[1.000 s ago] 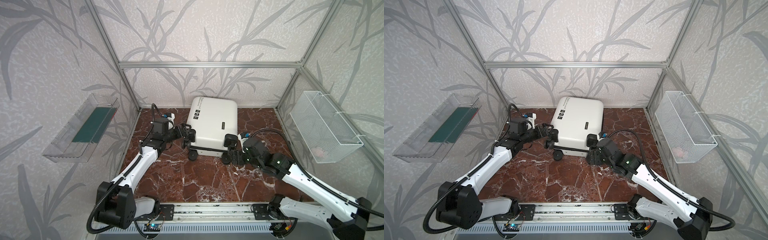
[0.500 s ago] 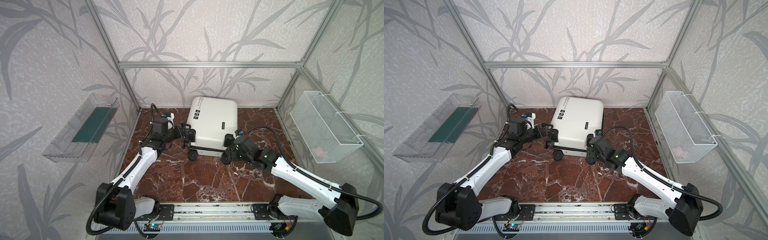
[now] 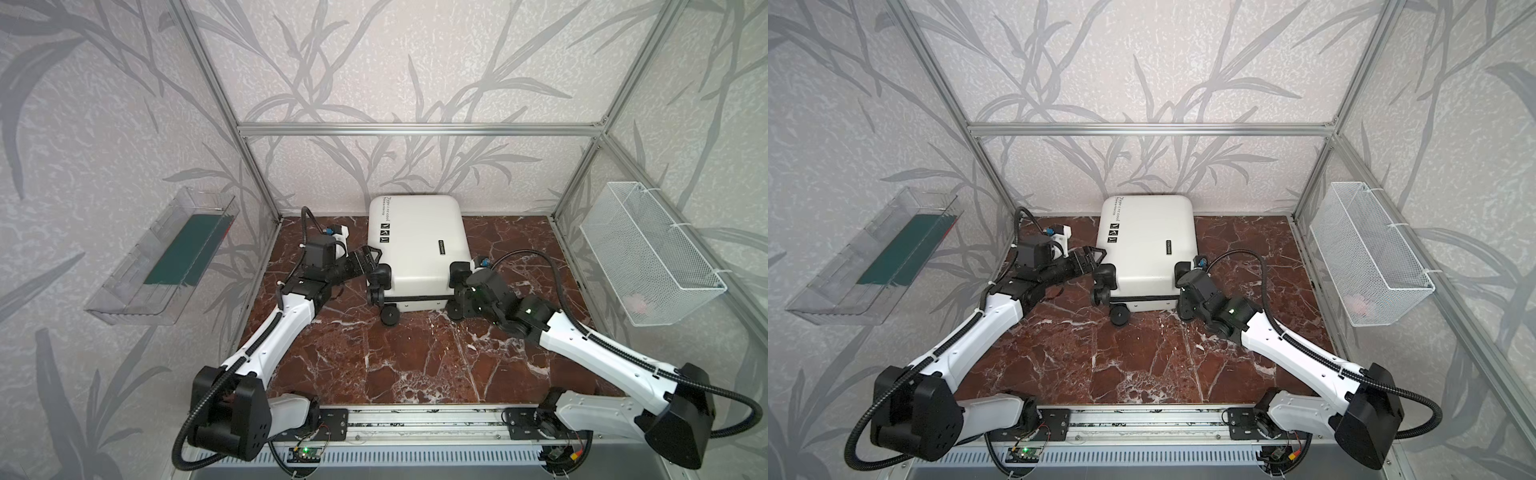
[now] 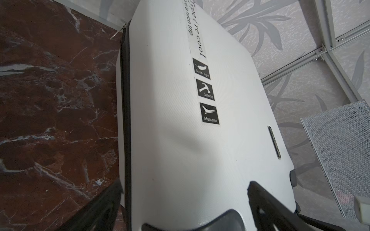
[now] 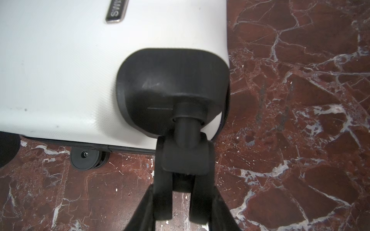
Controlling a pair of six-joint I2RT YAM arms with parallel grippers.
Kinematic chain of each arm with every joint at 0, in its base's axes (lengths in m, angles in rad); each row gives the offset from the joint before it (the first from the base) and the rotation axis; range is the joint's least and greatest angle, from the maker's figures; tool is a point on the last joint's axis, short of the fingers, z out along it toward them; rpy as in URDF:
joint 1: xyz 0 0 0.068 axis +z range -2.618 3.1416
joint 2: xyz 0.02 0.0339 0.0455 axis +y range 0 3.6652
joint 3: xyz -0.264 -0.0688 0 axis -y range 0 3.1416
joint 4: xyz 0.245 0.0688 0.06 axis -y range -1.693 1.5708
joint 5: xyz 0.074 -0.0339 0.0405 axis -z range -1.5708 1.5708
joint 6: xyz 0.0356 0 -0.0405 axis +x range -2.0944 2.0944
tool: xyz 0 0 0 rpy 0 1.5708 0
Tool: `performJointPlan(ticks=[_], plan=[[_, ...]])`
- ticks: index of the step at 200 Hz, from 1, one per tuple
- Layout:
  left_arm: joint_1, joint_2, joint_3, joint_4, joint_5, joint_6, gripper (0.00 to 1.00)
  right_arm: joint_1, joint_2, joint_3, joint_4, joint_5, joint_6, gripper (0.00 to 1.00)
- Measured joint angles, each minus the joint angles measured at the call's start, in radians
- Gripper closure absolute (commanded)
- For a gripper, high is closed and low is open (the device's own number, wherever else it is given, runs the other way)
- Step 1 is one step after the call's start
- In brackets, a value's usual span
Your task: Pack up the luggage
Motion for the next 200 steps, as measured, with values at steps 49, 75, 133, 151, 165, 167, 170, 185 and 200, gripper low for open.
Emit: performJointPlan(ticks=[49,75,133,151,165,167,170,185,200], plan=[[0.0,-0.001,0.0,0.0,0.0,0.0,0.01,0.0,-0.018,0.029,-0.023,0.029,-0.072,0.86],[0.0,-0.004,0.0,-0.001,-0.001,0.002,0.01,0.0,-0.019,0.043,-0.024,0.054,-0.134,0.86],[0.0,-0.013,0.0,-0.001,-0.001,0.005,0.01,-0.002,-0.02,0.029,0.024,0.097,-0.228,0.84],[0.0,-0.013,0.0,-0.001,-0.001,0.005,0.01,-0.014,-0.018,-0.006,0.061,0.097,-0.237,0.83],[0.0,-0.014,0.0,-0.001,-0.001,0.006,0.01,-0.027,-0.014,-0.041,0.08,0.095,-0.238,0.8],[0.0,-0.014,0.0,-0.001,-0.001,0.006,0.01,-0.029,-0.013,-0.047,0.084,0.095,-0.238,0.8],[0.0,-0.014,0.0,-0.002,-0.002,0.006,0.01,-0.032,-0.013,-0.054,0.089,0.094,-0.238,0.79],[0.0,-0.019,-0.001,-0.003,-0.002,0.006,0.01,-0.051,-0.011,-0.079,0.127,0.085,-0.237,0.77],[0.0,-0.027,-0.004,-0.003,-0.003,0.006,0.01,-0.067,-0.015,-0.09,0.148,0.071,-0.237,0.7]])
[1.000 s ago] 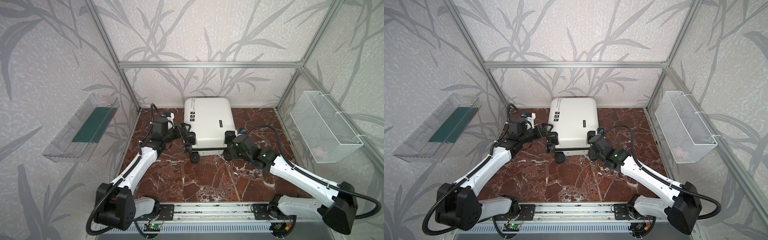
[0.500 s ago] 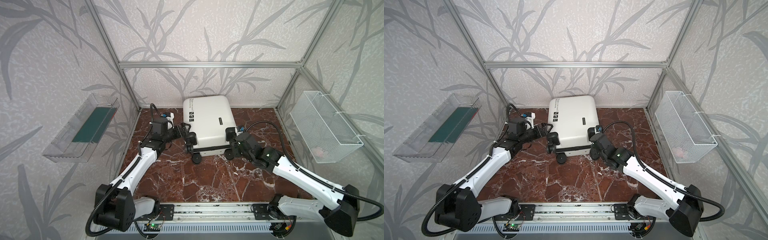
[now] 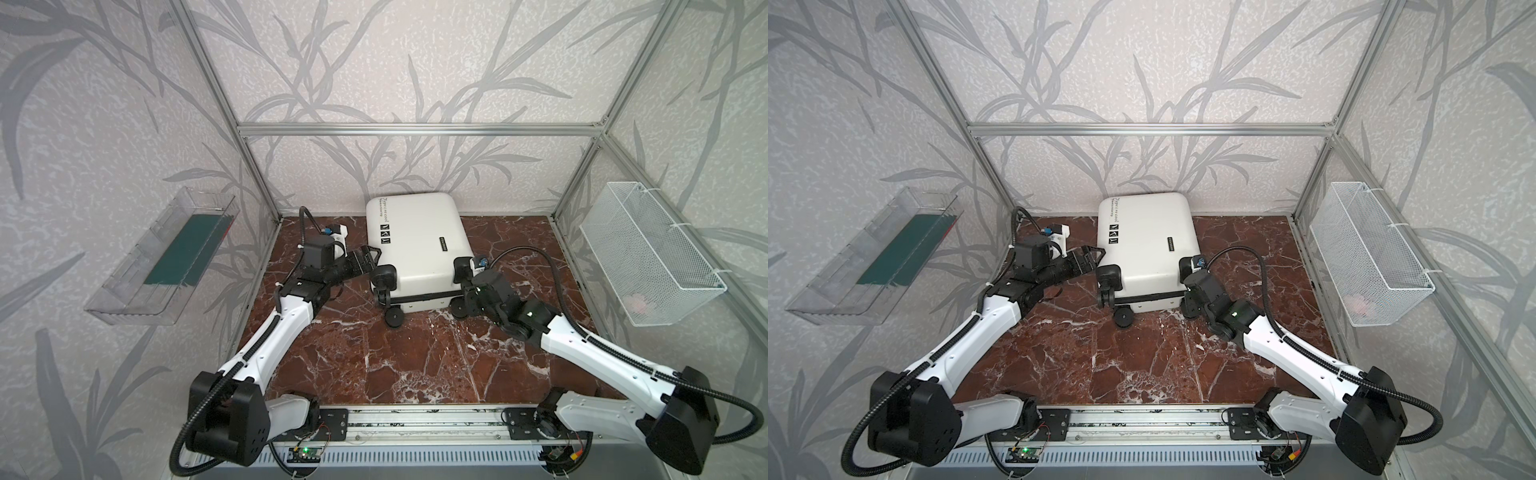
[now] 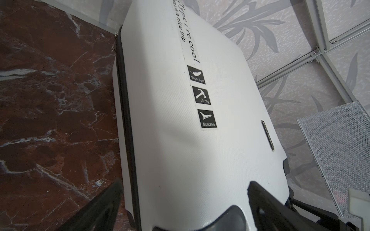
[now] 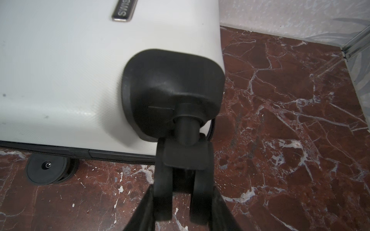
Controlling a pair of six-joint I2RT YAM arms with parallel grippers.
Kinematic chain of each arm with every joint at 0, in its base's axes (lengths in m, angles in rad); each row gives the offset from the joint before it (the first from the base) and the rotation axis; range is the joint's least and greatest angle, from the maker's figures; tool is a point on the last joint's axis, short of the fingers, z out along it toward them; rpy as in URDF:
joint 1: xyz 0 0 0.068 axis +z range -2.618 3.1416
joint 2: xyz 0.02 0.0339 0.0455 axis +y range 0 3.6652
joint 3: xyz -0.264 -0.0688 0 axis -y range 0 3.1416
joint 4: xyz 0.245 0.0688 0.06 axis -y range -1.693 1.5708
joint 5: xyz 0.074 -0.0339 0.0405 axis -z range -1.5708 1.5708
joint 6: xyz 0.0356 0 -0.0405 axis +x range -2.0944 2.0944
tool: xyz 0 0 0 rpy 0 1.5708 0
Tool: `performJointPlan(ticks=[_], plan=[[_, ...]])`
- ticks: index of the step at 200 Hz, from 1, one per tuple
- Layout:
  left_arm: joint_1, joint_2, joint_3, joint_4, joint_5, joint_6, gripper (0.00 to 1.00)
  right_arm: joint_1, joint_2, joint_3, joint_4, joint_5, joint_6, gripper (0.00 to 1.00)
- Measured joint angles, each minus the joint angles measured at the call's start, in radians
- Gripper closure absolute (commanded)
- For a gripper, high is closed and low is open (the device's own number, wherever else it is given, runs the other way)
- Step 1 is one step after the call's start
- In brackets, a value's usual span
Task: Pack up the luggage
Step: 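Set the suitcase down on its wheels and draw the left gripper back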
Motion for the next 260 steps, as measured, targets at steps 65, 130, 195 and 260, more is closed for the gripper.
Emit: performJointPlan(ticks=[65,130,195,260], plan=[[0.004,-0.042,-0.027,-0.006,-0.025,-0.003,0.01,-0.035,-0.014,-0.019,0.033,-0.064,0.0,0.29],[0.045,-0.166,-0.097,-0.024,-0.077,-0.057,0.01,-0.041,-0.062,-0.037,0.028,-0.119,0.0,0.15],[0.065,-0.255,-0.237,-0.072,-0.14,-0.101,0.01,-0.16,-0.12,-0.049,0.012,-0.268,0.01,0.15],[0.076,-0.328,-0.458,-0.063,-0.195,-0.158,0.01,-0.161,-0.151,-0.05,-0.023,-0.369,0.01,0.14]])
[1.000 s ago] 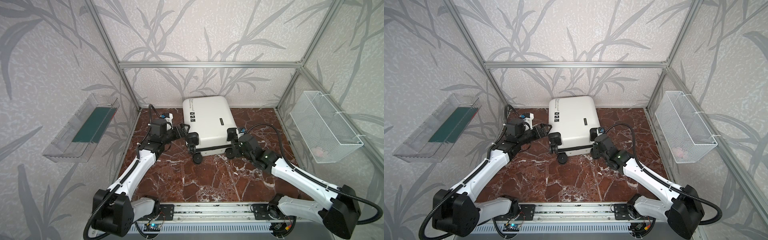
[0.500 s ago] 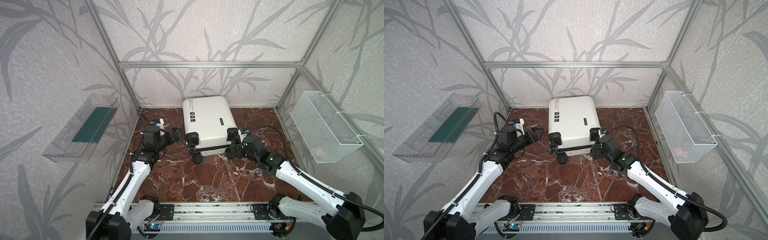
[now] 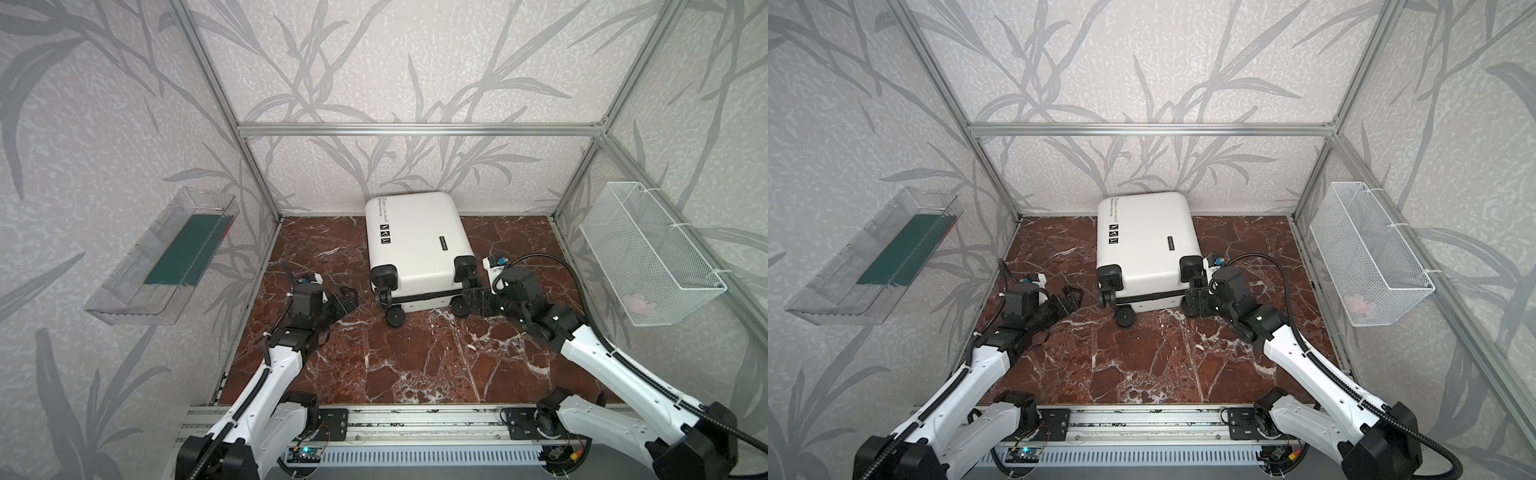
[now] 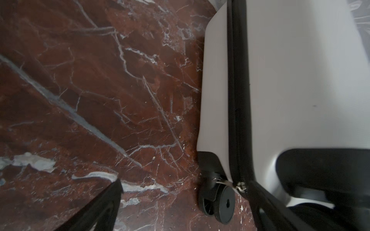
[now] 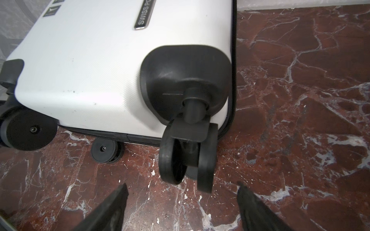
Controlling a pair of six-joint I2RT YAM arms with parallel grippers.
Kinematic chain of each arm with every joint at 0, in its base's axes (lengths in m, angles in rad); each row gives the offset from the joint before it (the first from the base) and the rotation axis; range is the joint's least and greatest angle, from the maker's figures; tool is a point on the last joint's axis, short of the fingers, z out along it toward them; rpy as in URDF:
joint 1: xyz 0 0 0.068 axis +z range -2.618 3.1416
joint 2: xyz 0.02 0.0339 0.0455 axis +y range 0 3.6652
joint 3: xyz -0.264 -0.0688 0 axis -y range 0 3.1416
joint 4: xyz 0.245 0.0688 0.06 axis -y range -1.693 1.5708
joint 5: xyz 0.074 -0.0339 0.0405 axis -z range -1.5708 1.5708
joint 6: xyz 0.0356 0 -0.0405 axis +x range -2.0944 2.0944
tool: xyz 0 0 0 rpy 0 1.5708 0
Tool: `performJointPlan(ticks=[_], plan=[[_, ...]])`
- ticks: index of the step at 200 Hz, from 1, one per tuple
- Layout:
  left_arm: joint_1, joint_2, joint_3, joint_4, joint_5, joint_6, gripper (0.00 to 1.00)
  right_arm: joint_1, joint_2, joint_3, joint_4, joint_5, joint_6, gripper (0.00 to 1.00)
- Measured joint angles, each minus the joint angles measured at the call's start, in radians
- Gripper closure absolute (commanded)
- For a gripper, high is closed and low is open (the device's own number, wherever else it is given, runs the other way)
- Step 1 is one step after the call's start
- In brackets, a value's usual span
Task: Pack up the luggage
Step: 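Set the suitcase down on its wheels and draw the left gripper back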
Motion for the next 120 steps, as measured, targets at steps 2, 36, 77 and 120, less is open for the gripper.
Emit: performJointPlan(ticks=[2,36,77,120], plan=[[0.0,-0.001,-0.006,0.0,-0.001,-0.001,0.01,0.0,-0.002,0.0,-0.002,-0.003,0.0,0.14],[0.003,-0.002,-0.047,0.006,-0.011,-0.009,0.01,0.0,-0.019,0.0,-0.027,-0.02,0.004,0.04],[0.003,-0.017,-0.083,0.046,-0.04,-0.052,0.01,0.0,-0.025,0.0,-0.06,-0.016,-0.002,0.01],[0.003,-0.025,-0.093,0.068,-0.051,-0.047,0.01,0.0,-0.021,0.0,-0.058,-0.042,-0.006,0.05]])
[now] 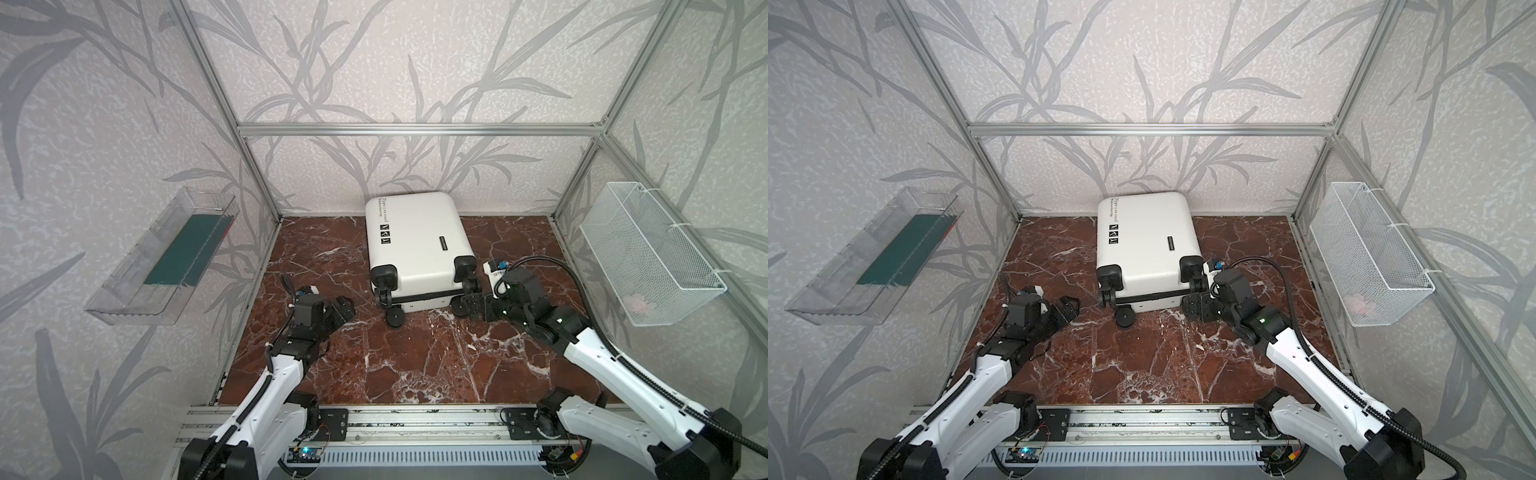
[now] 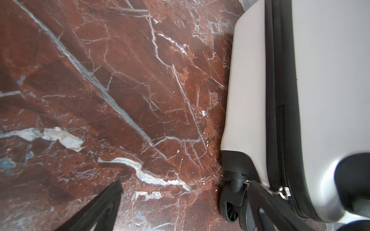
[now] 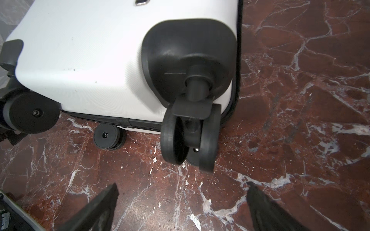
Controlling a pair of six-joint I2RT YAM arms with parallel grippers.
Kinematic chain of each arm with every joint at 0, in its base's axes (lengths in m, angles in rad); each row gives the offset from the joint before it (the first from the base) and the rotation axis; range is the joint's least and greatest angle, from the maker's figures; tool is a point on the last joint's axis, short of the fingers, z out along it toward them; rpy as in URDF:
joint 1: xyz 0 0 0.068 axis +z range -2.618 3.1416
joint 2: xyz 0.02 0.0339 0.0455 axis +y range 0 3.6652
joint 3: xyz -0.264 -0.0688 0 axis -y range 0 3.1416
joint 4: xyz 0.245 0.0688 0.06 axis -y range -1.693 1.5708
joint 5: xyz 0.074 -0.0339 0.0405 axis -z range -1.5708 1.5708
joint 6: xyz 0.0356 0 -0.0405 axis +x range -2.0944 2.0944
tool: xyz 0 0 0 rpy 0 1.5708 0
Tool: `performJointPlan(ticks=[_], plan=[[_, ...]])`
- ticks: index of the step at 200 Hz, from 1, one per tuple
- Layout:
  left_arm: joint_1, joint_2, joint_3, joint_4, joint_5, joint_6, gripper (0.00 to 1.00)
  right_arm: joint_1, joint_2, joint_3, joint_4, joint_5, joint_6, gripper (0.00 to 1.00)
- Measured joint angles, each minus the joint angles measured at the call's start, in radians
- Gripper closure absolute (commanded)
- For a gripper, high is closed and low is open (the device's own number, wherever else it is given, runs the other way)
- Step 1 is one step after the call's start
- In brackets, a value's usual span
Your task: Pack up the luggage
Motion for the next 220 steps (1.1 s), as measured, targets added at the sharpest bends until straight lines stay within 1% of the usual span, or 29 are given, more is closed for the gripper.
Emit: performJointPlan(ticks=[28,39,55,80,123,155,181,196,220], plan=[[-0.008,0.019,-0.021,0.059,0.039,0.004,0.01,0.0,0.0,-0.006,0.031,-0.003,-0.002,0.11],[-0.019,0.028,-0.023,0.073,0.053,0.009,0.01,0.0,0.0,-0.013,0.039,0.0,-0.003,0.15],[-0.043,0.025,-0.029,0.092,0.054,0.021,0.01,0.0,0.006,-0.021,0.05,0.005,-0.003,0.17],[-0.092,-0.007,-0.046,0.1,0.043,0.039,0.01,0.0,0.039,-0.021,0.074,0.008,-0.003,0.21],[-0.174,-0.065,-0.063,0.103,-0.009,0.073,0.02,0.0,0.092,-0.021,0.125,0.008,-0.004,0.27],[-0.205,-0.066,-0.076,0.102,-0.042,0.085,0.02,0.0,0.125,-0.021,0.154,0.012,-0.016,0.38],[-0.223,-0.055,-0.076,0.107,-0.068,0.098,0.02,0.0,0.134,-0.021,0.172,0.018,-0.023,0.5],[-0.238,-0.029,-0.076,0.117,-0.077,0.107,0.03,-0.002,0.134,-0.021,0.176,0.027,-0.019,0.59],[-0.271,0.013,-0.076,0.129,-0.095,0.119,0.03,-0.009,0.134,-0.021,0.17,0.036,-0.019,0.61]])
